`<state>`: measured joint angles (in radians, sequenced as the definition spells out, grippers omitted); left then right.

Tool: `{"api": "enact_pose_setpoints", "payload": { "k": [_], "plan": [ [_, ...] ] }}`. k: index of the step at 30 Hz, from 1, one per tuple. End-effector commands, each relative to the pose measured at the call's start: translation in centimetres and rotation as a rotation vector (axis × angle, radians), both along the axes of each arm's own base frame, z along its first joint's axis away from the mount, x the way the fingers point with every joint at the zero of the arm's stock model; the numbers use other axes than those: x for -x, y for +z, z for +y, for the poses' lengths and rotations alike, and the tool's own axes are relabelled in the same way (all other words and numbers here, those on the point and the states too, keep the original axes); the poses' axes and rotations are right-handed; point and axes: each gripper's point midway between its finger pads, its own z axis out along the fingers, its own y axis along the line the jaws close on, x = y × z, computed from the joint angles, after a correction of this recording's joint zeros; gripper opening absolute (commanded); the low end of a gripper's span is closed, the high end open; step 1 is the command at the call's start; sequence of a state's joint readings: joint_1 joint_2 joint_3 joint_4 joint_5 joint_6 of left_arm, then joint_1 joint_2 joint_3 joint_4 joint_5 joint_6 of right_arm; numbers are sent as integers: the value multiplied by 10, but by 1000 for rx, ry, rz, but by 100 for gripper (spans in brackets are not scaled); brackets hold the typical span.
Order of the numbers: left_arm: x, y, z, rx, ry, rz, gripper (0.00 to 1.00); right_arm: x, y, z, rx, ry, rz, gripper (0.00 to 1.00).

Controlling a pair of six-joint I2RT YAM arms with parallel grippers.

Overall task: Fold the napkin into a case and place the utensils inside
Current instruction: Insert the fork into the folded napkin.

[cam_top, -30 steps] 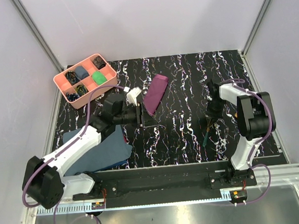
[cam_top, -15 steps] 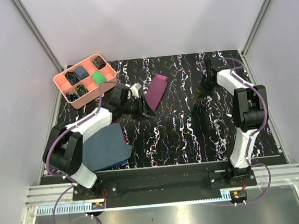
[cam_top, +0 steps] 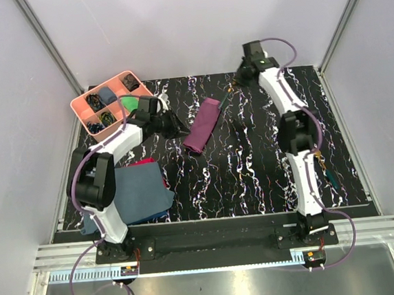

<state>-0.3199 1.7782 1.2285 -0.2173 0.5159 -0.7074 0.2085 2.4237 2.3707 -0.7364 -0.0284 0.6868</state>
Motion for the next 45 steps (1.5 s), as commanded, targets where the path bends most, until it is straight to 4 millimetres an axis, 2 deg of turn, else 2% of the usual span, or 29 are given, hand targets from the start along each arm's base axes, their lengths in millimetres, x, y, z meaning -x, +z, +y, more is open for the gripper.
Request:
{"api": "enact_pose_setpoints", "payload": {
  "k": [1, 4, 8, 12, 19, 24, 32, 45],
  "plan": [
    [-14, 6, -6, -1, -13, -41, 19, -13, -5, 26, 42, -2, -11, 0],
    [-18, -4, -8, 0, -24, -27, 17, -19, -9, 40, 26, 22, -31, 0],
    [-23, -13, -11, 6, -28, -16, 15, -21, -5, 54, 73, 34, -85, 0],
    [-26, -22, -13, 5, -27, 2, 15, -18, -10, 63, 80, 48, -80, 0],
    [-19, -34, -15, 16, -42, 31, 14, -3, -22, 78, 98, 86, -38, 0],
    [-9, -55, -4, -32, -20, 75, 14, 6, -24, 91, 83, 111, -19, 0],
    [-4, -70, 5, -80, -12, 95, 12, 27, -30, 114, 74, 158, 22, 0],
    [5, -88, 13, -105, 15, 119, 11, 62, -39, 119, 60, 178, 129, 0]
  ]
}}
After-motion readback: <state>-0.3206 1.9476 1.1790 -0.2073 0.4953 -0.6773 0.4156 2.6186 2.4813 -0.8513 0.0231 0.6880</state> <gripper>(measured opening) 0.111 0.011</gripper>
